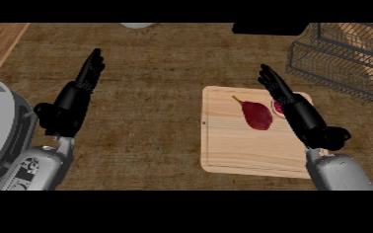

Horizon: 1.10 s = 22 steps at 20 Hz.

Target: Pick the pear from the cutting board and place it in the tiered basket

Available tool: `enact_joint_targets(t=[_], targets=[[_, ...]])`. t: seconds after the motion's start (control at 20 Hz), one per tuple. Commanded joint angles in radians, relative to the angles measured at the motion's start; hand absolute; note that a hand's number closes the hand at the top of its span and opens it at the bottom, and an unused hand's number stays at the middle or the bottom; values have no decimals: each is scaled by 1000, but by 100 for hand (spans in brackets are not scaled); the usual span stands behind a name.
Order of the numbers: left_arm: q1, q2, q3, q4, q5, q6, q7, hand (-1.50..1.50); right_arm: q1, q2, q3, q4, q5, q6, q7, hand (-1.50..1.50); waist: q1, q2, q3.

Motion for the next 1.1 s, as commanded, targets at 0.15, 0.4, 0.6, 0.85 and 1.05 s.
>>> enact_joint_targets(t=[0.15, 0.4, 0.6, 0.85, 1.05], targets=[[43, -56, -31, 41, 49, -71, -56, 0, -199, 160, 22, 205, -98, -8, 268, -150, 38, 19, 45], [80, -101, -60, 128, 76, -127, -117, 0, -304, 291, -6, 417, -131, -81, 382, -150, 44, 26, 46], [138, -92, -26, 174, 87, -189, -190, 0, -407, 313, -71, 539, -123, -49, 181, -150, 12, 11, 47], [137, -135, -43, 161, 55, -139, -176, 0, -505, 91, -41, 406, -32, 53, 316, -150, 6, 5, 46], [105, -119, -27, 206, 71, -165, -159, 0, -619, -116, 52, 376, 72, 208, 490, -150, -3, 0, 42]])
